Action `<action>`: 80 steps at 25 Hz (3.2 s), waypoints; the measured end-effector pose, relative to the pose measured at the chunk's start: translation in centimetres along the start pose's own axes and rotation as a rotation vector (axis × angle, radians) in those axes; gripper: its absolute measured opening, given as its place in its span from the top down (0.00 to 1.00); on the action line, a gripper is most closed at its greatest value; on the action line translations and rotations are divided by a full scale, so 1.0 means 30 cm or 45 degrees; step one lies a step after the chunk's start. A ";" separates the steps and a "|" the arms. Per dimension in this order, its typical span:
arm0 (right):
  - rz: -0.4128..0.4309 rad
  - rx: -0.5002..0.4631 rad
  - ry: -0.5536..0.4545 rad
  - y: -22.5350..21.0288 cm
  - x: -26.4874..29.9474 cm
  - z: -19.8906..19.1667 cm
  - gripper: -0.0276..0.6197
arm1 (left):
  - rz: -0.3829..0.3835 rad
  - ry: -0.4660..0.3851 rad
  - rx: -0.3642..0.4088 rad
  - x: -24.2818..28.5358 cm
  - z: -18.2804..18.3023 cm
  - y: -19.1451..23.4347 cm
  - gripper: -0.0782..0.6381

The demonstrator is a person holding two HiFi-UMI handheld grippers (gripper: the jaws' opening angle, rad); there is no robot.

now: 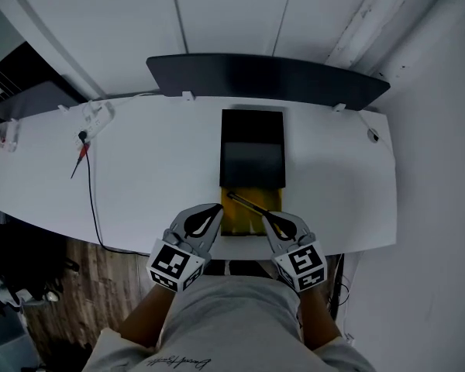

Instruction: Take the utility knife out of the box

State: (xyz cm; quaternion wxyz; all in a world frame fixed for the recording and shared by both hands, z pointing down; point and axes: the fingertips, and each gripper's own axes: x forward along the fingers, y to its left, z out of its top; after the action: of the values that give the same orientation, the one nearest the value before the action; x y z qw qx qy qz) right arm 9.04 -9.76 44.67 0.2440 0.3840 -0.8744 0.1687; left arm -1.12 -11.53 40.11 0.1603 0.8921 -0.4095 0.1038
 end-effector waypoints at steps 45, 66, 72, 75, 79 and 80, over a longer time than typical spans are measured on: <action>0.076 -0.281 0.546 -0.078 0.328 -0.319 0.84 | -0.049 0.171 -0.146 0.148 -0.299 0.097 0.89; 0.172 -0.460 0.854 -0.053 0.451 -0.453 0.70 | -0.023 0.207 -0.216 0.137 -0.376 0.157 0.89; 0.177 -0.468 0.898 -0.057 0.462 -0.475 0.70 | -0.022 0.206 -0.224 0.142 -0.382 0.165 0.89; 0.183 -0.480 0.905 -0.053 0.465 -0.476 0.71 | -0.020 0.208 -0.229 0.139 -0.387 0.171 0.89; 0.185 -0.491 0.925 -0.048 0.467 -0.478 0.75 | -0.022 0.209 -0.236 0.139 -0.393 0.168 0.89; 0.184 -0.489 0.925 -0.047 0.468 -0.478 0.75 | -0.024 0.209 -0.236 0.140 -0.394 0.168 0.89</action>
State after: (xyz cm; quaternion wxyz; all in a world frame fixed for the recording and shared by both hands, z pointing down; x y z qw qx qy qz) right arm 6.15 -12.03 64.45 0.5912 0.1848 -0.7718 0.1438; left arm -2.89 -13.17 53.40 0.2762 0.8657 -0.3945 0.1366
